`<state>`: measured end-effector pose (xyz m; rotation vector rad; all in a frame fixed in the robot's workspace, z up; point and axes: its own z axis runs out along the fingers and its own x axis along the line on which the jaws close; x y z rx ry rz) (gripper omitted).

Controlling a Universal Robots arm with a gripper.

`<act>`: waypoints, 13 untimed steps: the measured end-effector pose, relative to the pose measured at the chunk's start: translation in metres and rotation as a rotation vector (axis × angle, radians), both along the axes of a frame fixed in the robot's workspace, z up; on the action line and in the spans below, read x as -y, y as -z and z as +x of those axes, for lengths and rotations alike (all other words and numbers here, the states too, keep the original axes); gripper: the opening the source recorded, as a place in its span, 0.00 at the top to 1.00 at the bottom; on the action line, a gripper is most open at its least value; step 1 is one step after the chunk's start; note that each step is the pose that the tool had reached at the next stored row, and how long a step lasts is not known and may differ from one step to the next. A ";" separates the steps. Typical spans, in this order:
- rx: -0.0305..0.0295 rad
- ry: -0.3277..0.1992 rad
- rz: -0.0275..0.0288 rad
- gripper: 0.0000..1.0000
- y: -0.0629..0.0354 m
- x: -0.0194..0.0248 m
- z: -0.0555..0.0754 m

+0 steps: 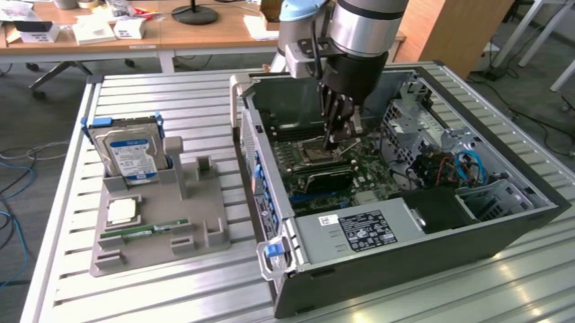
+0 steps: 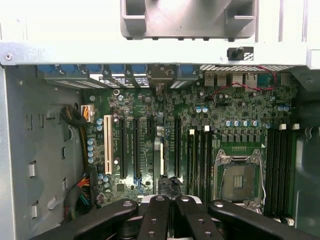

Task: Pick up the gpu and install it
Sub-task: 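Press down on the gpu until it lock into place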

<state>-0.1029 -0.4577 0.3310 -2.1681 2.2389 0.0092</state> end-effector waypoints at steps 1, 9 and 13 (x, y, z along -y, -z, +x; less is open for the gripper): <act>0.0000 0.000 0.0000 0.89 0.0006 0.0000 0.000; 0.0001 0.000 -0.0012 0.89 0.0115 0.0000 0.000; 0.0001 0.000 -0.0055 0.89 0.0168 0.0000 0.000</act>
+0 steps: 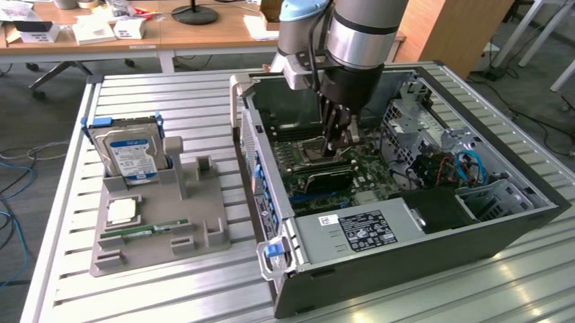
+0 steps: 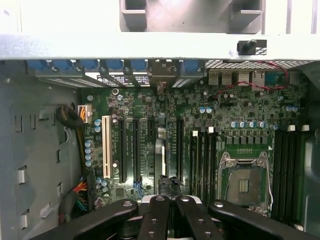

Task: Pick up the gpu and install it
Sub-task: 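Press down on the gpu until it lock into place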

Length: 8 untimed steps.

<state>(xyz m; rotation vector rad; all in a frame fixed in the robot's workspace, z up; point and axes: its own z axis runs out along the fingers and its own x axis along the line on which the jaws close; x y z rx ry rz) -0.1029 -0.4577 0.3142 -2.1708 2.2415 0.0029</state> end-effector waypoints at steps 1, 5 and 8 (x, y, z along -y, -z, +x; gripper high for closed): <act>0.0000 0.000 -0.0017 0.89 0.0014 0.0000 0.000; 0.0000 0.000 -0.0094 0.89 0.0065 0.0000 0.000; -0.0001 0.000 -0.0107 0.89 0.0070 0.0000 0.000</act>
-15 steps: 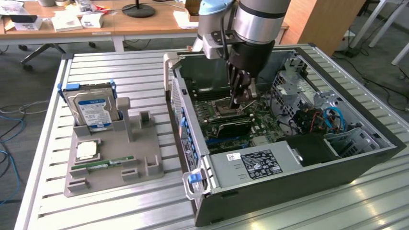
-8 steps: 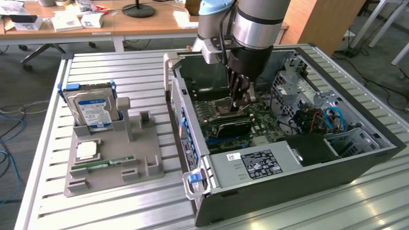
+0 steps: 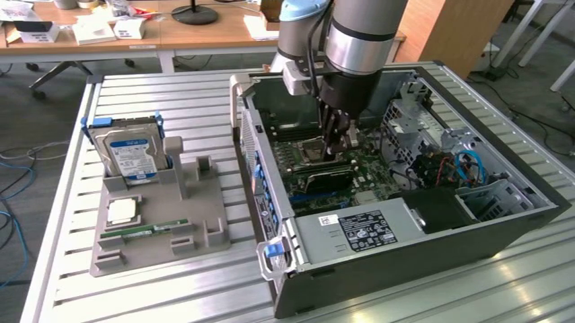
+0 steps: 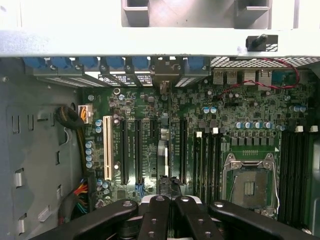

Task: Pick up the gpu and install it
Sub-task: 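Press down on the gpu until it lock into place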

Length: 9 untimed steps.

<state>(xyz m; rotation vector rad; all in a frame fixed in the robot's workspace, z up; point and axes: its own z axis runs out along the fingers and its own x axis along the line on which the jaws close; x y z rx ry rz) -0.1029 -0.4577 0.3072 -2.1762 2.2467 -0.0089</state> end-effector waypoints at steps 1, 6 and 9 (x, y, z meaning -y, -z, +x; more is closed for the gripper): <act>0.0000 0.000 0.0000 0.89 0.0000 0.0000 0.000; 0.0003 0.000 0.0005 0.89 0.0011 -0.0003 0.000; 0.0001 0.000 0.0002 0.89 0.0010 -0.0009 -0.001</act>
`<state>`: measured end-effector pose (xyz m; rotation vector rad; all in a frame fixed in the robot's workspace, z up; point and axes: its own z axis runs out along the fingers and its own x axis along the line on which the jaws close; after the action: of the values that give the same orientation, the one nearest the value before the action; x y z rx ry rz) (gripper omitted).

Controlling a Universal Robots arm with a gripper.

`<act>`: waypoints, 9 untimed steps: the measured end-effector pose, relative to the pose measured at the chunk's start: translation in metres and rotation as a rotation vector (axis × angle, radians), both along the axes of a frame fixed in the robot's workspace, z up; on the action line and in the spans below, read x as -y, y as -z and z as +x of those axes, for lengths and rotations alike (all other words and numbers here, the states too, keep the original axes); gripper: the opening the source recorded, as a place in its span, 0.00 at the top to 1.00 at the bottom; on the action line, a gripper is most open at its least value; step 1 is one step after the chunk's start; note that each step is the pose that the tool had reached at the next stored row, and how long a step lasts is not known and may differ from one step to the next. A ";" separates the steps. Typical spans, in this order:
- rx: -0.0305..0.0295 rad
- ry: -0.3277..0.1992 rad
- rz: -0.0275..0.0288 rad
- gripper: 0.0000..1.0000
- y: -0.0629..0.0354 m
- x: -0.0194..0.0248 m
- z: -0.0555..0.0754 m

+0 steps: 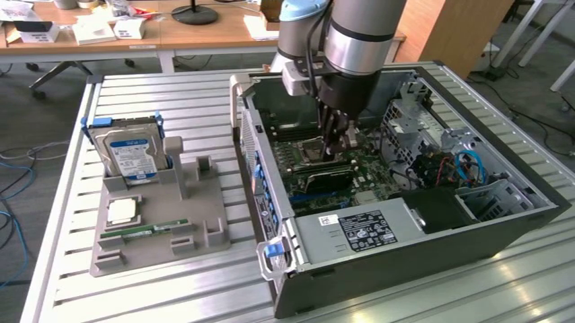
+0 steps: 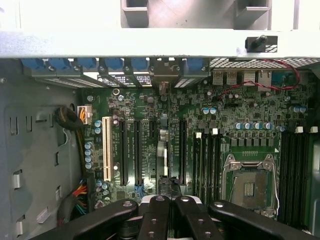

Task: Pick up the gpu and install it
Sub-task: 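Press down on the gpu until it lock into place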

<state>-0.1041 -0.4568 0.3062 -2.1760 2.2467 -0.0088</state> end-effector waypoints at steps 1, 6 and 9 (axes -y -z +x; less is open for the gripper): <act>0.0001 0.000 0.0000 0.89 0.0000 -0.0002 0.000; 0.0000 0.000 -0.0001 0.89 0.0001 -0.0003 0.000; 0.0000 0.000 -0.0001 0.89 0.0019 -0.0002 0.000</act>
<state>-0.1044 -0.4566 0.3043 -2.1760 2.2467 -0.0089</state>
